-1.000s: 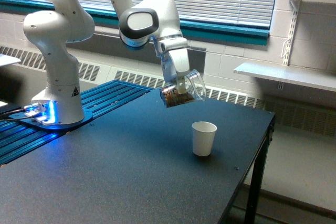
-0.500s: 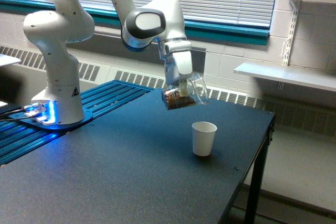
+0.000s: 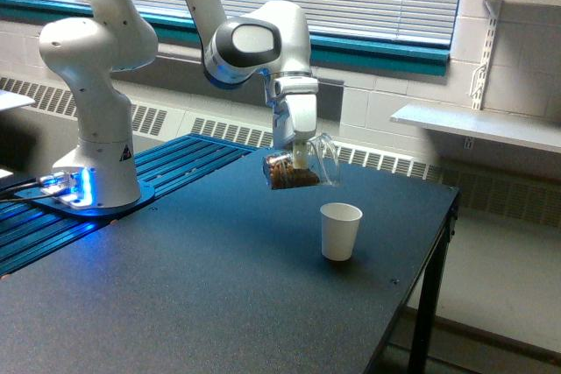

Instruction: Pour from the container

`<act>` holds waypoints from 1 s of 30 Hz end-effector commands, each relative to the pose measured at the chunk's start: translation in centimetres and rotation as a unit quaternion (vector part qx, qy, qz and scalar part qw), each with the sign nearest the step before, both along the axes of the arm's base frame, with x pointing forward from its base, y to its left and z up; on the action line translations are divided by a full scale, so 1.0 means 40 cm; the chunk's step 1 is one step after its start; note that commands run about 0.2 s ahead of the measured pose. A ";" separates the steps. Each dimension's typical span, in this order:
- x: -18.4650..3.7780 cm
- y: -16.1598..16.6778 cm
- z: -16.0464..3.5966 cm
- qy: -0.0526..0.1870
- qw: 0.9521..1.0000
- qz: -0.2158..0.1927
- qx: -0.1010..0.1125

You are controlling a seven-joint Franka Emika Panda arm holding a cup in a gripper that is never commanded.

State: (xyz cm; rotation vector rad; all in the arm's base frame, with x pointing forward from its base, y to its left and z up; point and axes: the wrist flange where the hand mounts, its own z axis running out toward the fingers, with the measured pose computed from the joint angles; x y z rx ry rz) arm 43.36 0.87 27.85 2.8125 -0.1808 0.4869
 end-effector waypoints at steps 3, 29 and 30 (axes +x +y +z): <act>0.019 0.020 0.011 0.000 1.000 0.000 -0.016; 0.030 0.043 0.002 0.030 0.997 0.016 -0.068; 0.031 0.044 0.003 0.030 0.997 0.016 -0.070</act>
